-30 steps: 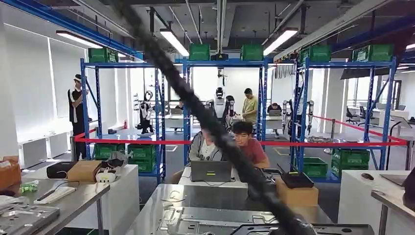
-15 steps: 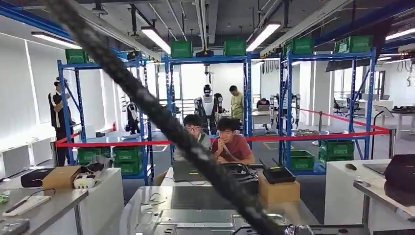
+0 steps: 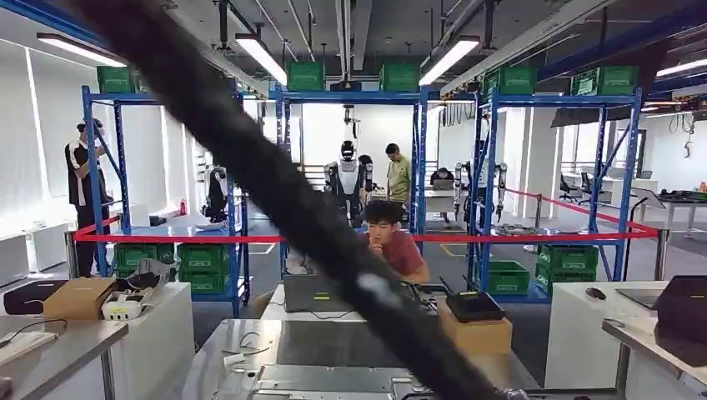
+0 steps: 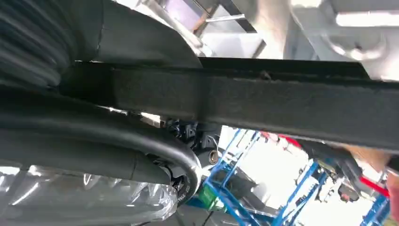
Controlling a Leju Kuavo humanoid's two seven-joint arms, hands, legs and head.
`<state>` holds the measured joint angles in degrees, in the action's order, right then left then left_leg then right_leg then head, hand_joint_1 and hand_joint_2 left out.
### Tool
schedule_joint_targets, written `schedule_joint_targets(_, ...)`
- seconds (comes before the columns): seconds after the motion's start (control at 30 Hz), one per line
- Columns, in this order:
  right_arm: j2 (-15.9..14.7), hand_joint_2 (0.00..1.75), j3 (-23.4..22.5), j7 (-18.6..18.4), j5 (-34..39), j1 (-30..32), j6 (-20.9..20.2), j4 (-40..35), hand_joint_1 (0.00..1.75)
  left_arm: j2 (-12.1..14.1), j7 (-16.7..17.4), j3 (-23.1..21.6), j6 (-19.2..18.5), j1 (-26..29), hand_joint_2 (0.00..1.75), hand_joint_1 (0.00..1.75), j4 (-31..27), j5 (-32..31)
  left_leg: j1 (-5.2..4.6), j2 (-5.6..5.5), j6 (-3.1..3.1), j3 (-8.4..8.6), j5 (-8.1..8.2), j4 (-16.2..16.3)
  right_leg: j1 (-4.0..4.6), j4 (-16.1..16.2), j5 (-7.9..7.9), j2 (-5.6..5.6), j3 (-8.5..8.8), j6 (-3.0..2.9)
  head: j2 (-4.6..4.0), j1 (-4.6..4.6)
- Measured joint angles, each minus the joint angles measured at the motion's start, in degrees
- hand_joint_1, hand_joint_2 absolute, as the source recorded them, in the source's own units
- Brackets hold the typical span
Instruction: Take the parts from the cabinet and place them on the table.
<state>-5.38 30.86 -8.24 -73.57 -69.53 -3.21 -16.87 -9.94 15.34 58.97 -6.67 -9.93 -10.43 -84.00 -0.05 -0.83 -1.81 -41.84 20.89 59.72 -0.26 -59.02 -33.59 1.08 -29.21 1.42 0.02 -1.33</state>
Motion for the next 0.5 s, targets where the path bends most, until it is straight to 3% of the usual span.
schedule_joint_targets(0.03,0.07,1.75,0.00,-0.02,-0.02,-0.31,0.04,0.00,1.75,0.02,0.13,0.02,0.09,-0.03,0.00,0.00,-0.02,0.00,0.05,0.01,-0.45,0.47,0.43,-0.12,0.04,-2.53,-0.95,-0.20,-1.28,0.13,-0.02,-0.04)
schedule_joint_targets(0.07,0.07,1.75,0.00,-0.04,-0.07,-0.44,0.04,0.00,1.75,0.02,0.26,0.02,0.26,-0.14,0.00,0.00,-0.04,0.00,0.09,0.00,-0.76,0.86,0.75,-0.12,-0.12,-6.75,-2.59,-0.23,-3.65,0.18,-0.04,-0.07)
schedule_joint_targets(0.13,-0.04,1.75,0.00,-0.07,-0.15,0.26,0.02,0.09,1.75,0.00,0.48,0.02,0.26,-0.10,0.00,0.00,-0.04,0.17,0.14,-0.06,-0.81,1.74,1.46,-0.11,-0.37,-15.18,-4.99,-0.24,-9.19,0.33,0.00,-0.13)
schedule_joint_targets(0.17,-0.06,1.75,0.00,-0.07,-0.15,0.77,0.02,0.15,1.75,0.00,0.55,0.02,0.31,0.07,0.00,0.00,-0.02,0.20,0.17,-0.13,-0.74,2.18,1.77,-0.07,-0.43,-16.80,-4.44,-0.25,-11.05,0.37,-0.02,-0.26)
schedule_joint_targets(0.2,-0.06,1.75,0.00,-0.07,-0.15,1.14,0.02,0.18,1.75,0.00,0.61,0.04,0.33,0.23,0.00,0.00,0.00,0.31,0.17,-0.23,-0.69,2.59,2.12,-0.06,-0.45,-15.71,-2.28,-0.25,-11.59,0.35,-0.04,-0.35)
schedule_joint_targets(0.23,-0.06,1.75,0.00,-0.04,-0.15,1.29,0.00,0.18,1.75,-0.02,0.61,0.06,0.37,0.28,0.00,0.00,0.02,0.31,0.16,-0.35,-0.58,2.96,2.42,-0.06,-0.43,-12.54,0.92,-0.26,-11.19,0.32,-0.02,-0.39)
schedule_joint_targets(0.3,-0.11,1.75,-0.02,-0.07,-0.20,0.91,0.04,0.18,1.75,-0.07,0.37,0.07,0.81,0.19,0.00,0.00,0.02,0.33,0.03,-0.49,-0.26,3.65,2.95,-0.06,-0.23,-2.07,8.53,-0.29,-8.48,-0.09,-0.02,-0.37)
schedule_joint_targets(0.37,-0.15,1.75,-0.04,-0.11,-0.28,0.76,0.20,0.18,1.75,-0.15,0.15,0.07,1.05,0.20,0.00,0.00,0.09,0.33,-0.01,-0.57,0.08,3.64,3.03,-0.21,0.54,0.03,8.57,-0.37,-6.72,-0.63,-0.09,-0.50)
schedule_joint_targets(0.4,-0.20,1.75,-0.04,-0.15,-0.31,0.76,0.17,0.18,1.75,-0.15,0.17,0.07,1.18,0.22,0.00,0.00,0.09,0.33,0.02,-0.58,0.15,3.51,3.03,-0.22,0.54,0.41,8.25,-0.38,-6.56,-0.87,0.04,-0.35)
schedule_joint_targets(0.43,-0.17,1.75,-0.04,-0.13,-0.31,0.72,0.20,0.18,1.75,-0.15,0.15,0.07,1.20,0.18,0.00,0.00,0.09,0.35,-0.32,-0.61,0.04,3.20,3.05,0.09,0.22,1.06,7.84,-0.39,-6.40,-0.41,-0.02,-0.37)
schedule_joint_targets(0.5,-0.20,1.75,-0.04,-0.15,-0.31,0.83,0.20,0.18,1.75,-0.15,0.17,0.09,1.20,0.25,0.00,0.00,0.11,0.35,-0.28,-0.44,0.07,3.26,3.03,-0.11,0.28,0.94,7.90,-0.21,-6.54,-0.37,0.02,-0.35)
